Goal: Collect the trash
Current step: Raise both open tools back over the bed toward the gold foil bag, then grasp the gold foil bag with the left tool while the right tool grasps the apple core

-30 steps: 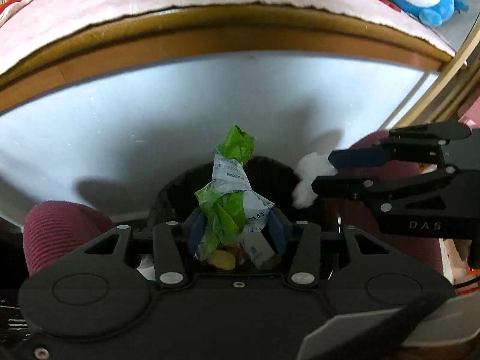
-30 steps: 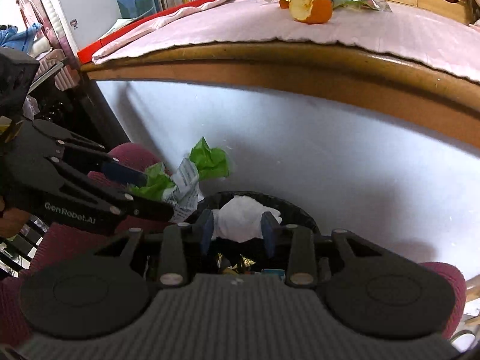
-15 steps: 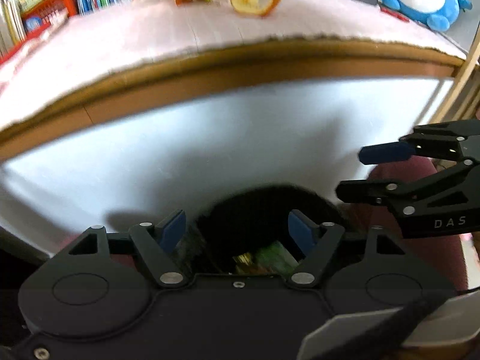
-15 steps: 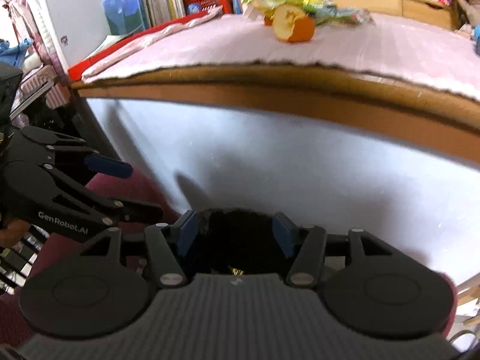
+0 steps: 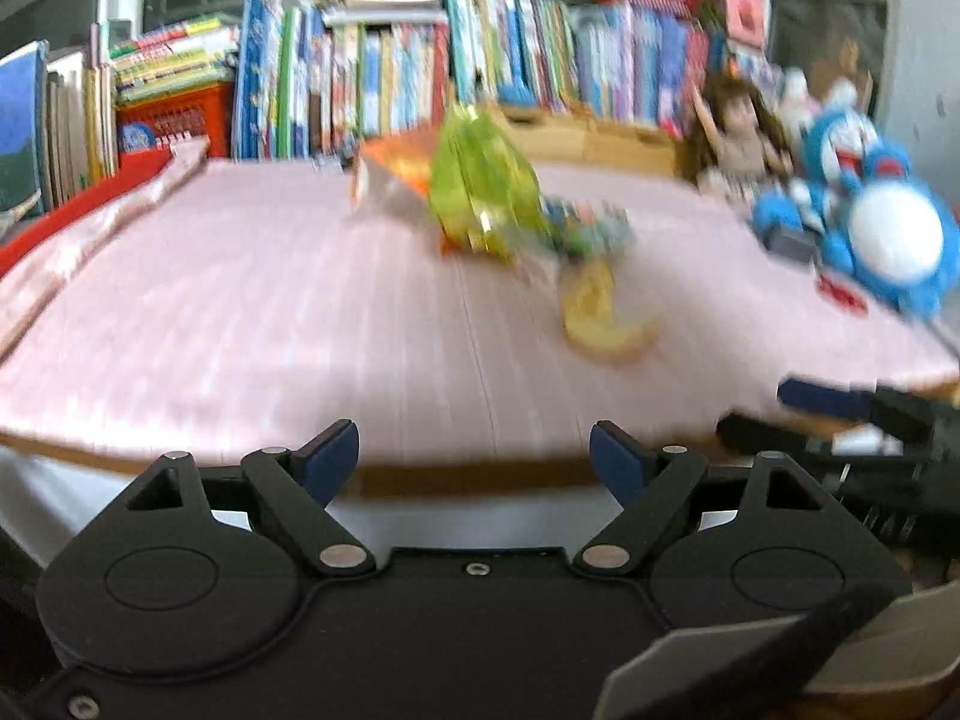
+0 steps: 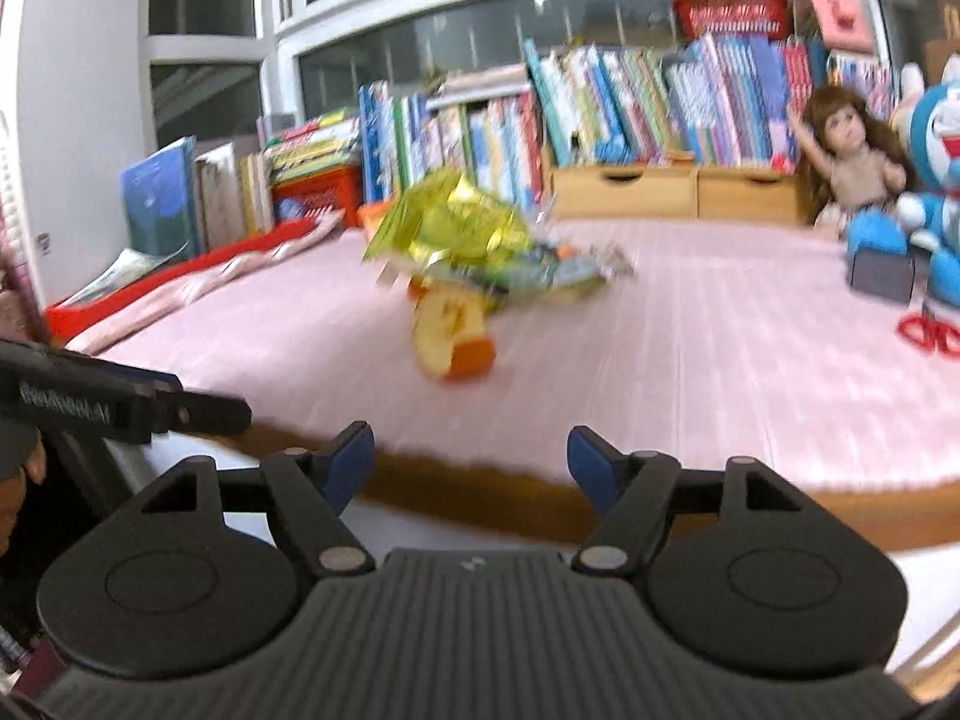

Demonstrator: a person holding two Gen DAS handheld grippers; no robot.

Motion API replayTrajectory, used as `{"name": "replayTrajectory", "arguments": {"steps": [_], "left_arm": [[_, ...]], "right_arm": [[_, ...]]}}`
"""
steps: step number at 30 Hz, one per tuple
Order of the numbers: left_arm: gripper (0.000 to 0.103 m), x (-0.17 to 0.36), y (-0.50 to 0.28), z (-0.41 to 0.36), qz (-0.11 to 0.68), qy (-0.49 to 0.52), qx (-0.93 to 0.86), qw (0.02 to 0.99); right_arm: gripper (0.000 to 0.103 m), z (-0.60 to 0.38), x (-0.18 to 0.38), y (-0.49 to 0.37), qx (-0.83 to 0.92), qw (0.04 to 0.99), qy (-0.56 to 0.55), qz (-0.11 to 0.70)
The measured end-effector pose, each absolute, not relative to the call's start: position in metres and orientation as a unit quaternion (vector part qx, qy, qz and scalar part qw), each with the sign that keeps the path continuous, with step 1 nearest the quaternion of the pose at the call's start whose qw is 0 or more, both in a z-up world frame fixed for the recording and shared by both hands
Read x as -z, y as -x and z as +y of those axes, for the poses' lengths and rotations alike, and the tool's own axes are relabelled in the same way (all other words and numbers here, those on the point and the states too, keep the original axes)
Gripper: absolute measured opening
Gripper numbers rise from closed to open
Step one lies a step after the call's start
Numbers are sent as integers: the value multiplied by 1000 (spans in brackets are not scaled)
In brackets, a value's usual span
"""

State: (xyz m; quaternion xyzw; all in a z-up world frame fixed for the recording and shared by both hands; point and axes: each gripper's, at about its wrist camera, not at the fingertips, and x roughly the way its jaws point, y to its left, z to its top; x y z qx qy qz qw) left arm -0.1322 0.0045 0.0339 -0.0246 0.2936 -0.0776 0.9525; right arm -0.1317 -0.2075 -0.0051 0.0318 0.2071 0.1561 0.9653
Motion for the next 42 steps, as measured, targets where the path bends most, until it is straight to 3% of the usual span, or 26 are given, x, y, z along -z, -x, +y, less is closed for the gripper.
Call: {"name": "replayTrajectory", "arguments": {"steps": [9, 14, 17, 22, 26, 27, 29, 33, 39, 41, 42], "left_arm": [[86, -52, 32, 36, 258, 179, 82, 946], [71, -49, -16, 47, 264, 217, 80, 936], [66, -50, -41, 44, 260, 207, 66, 941], [49, -52, -67, 24, 252, 174, 68, 949], [49, -47, -86, 8, 271, 158, 78, 946], [47, -44, -90, 5, 278, 158, 79, 944], [21, -40, -95, -2, 285, 150, 74, 944], [19, -43, -86, -5, 261, 148, 59, 952], [19, -64, -59, 3, 209, 135, 42, 968], [19, -72, -49, 6, 185, 126, 30, 974], [19, -74, -44, 8, 174, 120, 23, 977]], "right_arm": [[83, -176, 8, 80, -147, 966, -26, 211], [83, -169, 9, 61, -143, 965, -25, 220], [83, -168, 12, 53, -143, 962, -28, 230], [81, -171, 16, 45, -148, 958, -41, 243], [73, -174, 20, 38, -155, 954, -59, 251], [67, -174, 21, 37, -155, 954, -58, 251], [54, -173, 20, 36, -156, 954, -61, 250], [34, -176, 18, 37, -152, 956, -65, 241], [26, -182, 13, 40, -143, 961, -73, 225], [26, -184, 11, 41, -139, 962, -71, 224], [32, -184, 10, 43, -138, 963, -70, 222]]}}
